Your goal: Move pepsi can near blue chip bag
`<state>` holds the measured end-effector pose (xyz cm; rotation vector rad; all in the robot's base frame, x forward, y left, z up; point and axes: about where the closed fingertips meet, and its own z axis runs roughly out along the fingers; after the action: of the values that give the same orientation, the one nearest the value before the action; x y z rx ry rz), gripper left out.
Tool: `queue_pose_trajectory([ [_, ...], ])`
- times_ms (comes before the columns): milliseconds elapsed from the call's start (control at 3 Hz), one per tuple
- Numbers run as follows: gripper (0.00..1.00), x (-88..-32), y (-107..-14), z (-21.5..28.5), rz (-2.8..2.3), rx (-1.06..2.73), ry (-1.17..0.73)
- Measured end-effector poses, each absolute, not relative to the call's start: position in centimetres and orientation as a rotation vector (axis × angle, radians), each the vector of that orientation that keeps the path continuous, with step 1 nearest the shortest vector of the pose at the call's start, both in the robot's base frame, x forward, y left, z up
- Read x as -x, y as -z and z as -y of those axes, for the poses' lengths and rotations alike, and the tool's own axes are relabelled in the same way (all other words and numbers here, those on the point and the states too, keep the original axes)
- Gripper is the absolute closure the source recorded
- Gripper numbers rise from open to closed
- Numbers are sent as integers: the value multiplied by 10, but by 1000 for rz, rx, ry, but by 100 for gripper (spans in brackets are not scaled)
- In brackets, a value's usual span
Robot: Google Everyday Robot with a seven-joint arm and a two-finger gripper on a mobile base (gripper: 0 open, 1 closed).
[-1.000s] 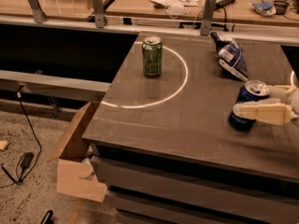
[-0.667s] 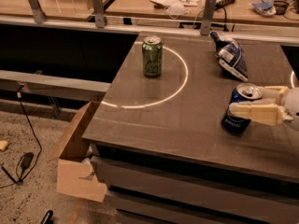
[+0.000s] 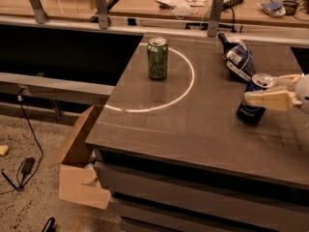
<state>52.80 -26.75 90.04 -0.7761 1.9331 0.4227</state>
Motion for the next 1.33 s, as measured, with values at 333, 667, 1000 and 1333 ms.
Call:
queue_pose_trajectory([
  [333, 100, -560, -893, 310, -2023, 694, -330],
  [667, 100, -560, -896, 310, -2023, 694, -330],
  [1000, 100, -567, -895, 316, -2032, 684, -318],
  [1333, 100, -567, -896, 316, -2032, 684, -318],
])
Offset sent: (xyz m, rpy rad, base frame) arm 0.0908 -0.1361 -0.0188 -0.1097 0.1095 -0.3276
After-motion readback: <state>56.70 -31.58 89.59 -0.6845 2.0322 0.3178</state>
